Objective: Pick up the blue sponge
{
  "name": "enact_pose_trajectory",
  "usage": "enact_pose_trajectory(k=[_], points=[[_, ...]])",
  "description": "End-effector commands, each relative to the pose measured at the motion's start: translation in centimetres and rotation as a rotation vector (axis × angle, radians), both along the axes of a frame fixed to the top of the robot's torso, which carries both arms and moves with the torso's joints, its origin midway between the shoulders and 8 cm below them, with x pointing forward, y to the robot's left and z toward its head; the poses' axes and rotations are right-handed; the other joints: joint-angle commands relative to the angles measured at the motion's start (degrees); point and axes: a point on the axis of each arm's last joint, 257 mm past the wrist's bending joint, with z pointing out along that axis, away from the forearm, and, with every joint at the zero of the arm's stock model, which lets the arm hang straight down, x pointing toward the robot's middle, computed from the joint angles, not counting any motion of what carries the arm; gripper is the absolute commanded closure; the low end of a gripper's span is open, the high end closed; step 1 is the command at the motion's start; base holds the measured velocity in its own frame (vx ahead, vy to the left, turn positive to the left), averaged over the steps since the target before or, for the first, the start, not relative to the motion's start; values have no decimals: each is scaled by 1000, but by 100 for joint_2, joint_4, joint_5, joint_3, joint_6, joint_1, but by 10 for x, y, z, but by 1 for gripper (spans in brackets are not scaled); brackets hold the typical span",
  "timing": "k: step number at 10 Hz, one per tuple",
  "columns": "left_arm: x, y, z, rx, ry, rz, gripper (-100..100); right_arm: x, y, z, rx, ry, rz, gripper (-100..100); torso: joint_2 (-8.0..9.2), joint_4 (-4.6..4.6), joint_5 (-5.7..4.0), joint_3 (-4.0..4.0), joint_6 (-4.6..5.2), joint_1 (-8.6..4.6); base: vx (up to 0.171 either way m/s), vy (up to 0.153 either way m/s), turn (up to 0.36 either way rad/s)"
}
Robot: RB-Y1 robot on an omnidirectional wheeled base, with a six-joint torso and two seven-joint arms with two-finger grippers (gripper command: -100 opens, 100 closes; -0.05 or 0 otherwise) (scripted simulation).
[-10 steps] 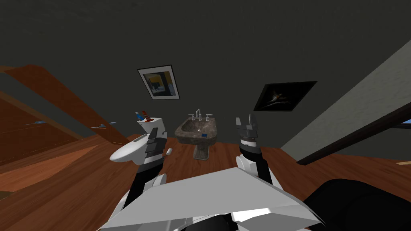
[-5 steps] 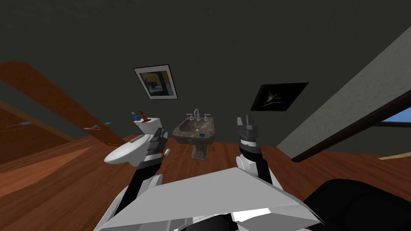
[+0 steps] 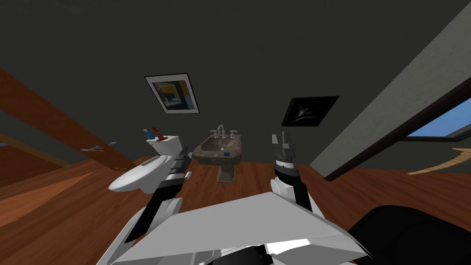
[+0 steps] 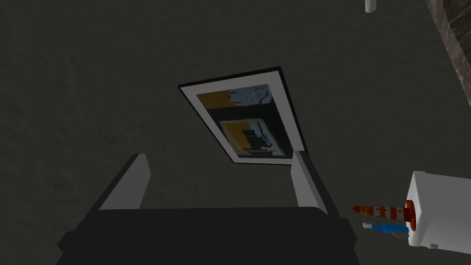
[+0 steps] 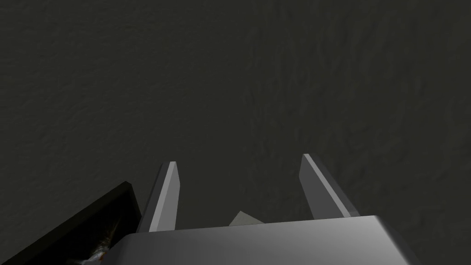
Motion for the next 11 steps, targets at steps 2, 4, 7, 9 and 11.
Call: enact_pose_trajectory(k=[2, 4, 7, 9, 11], points=[[12, 10, -12, 24, 60, 15, -100, 0, 0, 0, 0, 0, 0, 0, 0, 0, 0, 0, 2, -1, -33, -82, -61], [22, 20, -21, 44, 107, 29, -100, 0, 0, 0, 0, 0, 0, 0, -5, -1, -1, -3, 1, -8, -27, -96, -57], [38, 40, -27, 87, 169, 53, -100, 0, 0, 0, 0, 0, 0, 0, -6, -1, -1, -3, -1, -4, -30, -98, -69], [40, 43, -37, 83, 205, 63, -100, 0, 0, 0, 0, 0, 0, 0, -4, -1, -1, -2, -1, -6, -20, -72, -18], [49, 56, -44, 101, 256, 81, -100, 0, 0, 0, 0, 0, 0, 0, -3, -1, 1, -2, 1, 4, -32, -75, -69]])
